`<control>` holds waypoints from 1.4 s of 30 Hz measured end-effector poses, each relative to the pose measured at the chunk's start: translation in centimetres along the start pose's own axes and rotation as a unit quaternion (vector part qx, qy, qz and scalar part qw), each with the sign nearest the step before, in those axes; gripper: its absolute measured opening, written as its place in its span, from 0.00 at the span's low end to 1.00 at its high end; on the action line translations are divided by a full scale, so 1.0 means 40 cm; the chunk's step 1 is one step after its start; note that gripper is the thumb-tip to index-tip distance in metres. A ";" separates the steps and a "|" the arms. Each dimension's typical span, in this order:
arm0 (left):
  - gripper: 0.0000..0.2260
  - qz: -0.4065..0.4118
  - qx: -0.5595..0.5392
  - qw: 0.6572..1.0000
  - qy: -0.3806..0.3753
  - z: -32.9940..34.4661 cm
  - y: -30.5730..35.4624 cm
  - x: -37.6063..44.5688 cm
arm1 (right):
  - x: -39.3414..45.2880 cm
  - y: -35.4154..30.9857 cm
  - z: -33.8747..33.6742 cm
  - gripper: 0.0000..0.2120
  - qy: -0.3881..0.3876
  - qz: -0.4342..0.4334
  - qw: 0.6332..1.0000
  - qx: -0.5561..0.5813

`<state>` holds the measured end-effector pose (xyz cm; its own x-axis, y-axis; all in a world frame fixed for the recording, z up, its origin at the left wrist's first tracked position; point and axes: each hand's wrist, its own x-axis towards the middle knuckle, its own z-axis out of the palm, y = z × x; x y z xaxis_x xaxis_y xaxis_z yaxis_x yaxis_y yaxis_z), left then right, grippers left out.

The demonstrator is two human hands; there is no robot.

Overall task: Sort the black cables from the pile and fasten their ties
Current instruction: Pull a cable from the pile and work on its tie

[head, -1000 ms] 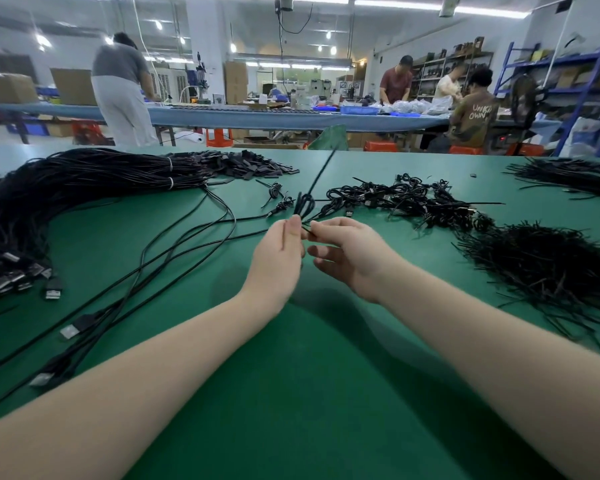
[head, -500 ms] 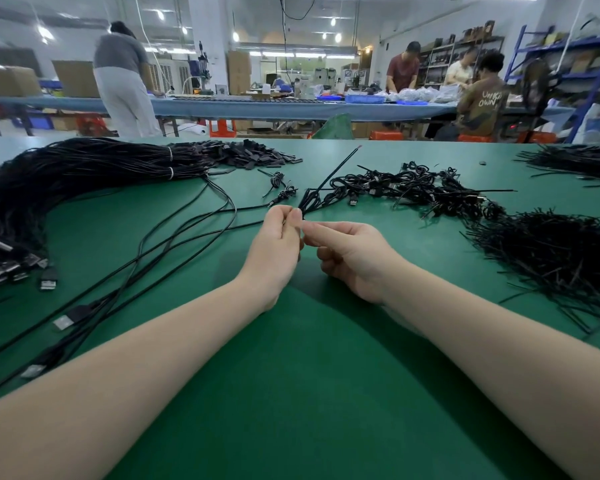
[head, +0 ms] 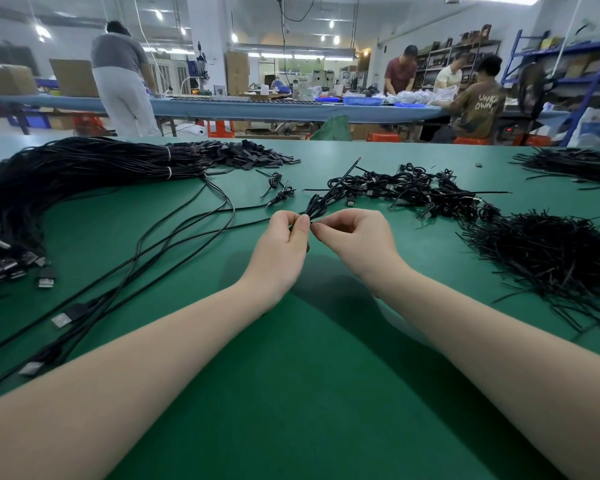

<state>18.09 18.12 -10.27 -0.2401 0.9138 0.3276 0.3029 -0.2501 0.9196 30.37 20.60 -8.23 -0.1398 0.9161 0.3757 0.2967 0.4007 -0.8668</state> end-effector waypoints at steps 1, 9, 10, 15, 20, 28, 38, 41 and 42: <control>0.09 -0.011 0.003 1.000 0.000 0.000 0.005 -0.002 | 0.001 0.002 -0.002 0.07 0.010 -0.021 0.999 -0.029; 0.17 0.081 -0.053 0.995 0.011 -0.007 0.034 -0.025 | -0.006 0.015 -0.019 0.09 0.076 -0.212 0.957 -0.184; 0.17 0.103 -0.052 0.993 0.008 -0.010 0.039 -0.028 | -0.006 0.015 -0.017 0.08 0.081 -0.216 0.954 -0.193; 0.15 0.120 -0.066 0.990 -0.013 -0.031 0.066 -0.016 | -0.005 -0.003 -0.029 0.03 0.084 -0.265 0.939 -0.204; 0.14 0.002 -0.040 0.998 -0.047 -0.071 0.074 0.025 | -0.015 -0.018 -0.020 0.04 0.055 -0.299 0.925 -0.227; 0.13 0.035 -0.027 0.992 -0.116 -0.071 0.022 0.018 | -0.015 -0.001 -0.028 0.04 0.067 -0.278 0.926 -0.248; 0.11 0.158 0.078 0.984 0.027 -0.063 -0.002 0.011 | -0.012 0.000 -0.008 0.07 0.007 -0.163 0.979 -0.118; 0.07 0.138 0.031 0.990 0.008 -0.058 0.004 0.007 | -0.009 -0.001 -0.008 0.06 0.002 -0.123 0.989 -0.079; 0.06 0.135 0.022 0.990 0.011 -0.058 0.008 0.005 | -0.009 -0.001 -0.007 0.05 0.008 -0.118 0.990 -0.076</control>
<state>16.00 17.46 -9.40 -0.1640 0.8079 0.5660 0.3989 -0.4705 0.7871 30.68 20.25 -8.22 -0.2072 0.7958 0.5690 0.3967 0.6000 -0.6947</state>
